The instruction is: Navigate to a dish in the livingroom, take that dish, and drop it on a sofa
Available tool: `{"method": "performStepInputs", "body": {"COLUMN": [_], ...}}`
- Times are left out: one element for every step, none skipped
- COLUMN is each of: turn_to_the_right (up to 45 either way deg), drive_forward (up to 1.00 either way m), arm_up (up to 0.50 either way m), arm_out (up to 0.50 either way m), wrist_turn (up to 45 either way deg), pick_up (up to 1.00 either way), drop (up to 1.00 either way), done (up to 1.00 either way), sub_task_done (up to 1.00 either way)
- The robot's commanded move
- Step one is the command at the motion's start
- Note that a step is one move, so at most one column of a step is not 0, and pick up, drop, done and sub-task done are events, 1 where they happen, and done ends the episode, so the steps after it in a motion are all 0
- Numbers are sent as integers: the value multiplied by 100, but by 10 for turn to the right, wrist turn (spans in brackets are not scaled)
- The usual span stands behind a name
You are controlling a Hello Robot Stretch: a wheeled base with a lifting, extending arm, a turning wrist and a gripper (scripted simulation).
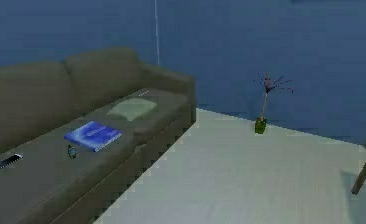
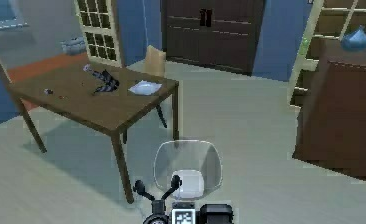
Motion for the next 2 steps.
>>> {"method": "performStepInputs", "body": {"turn_to_the_right": [0,90], "drive_forward": [100,0], "arm_up": [0,0], "arm_out": [0,0], "wrist_turn": [0,0], "pick_up": [0,0], "drop": [0,0], "done": [0,0], "sub_task_done": [0,0]}}
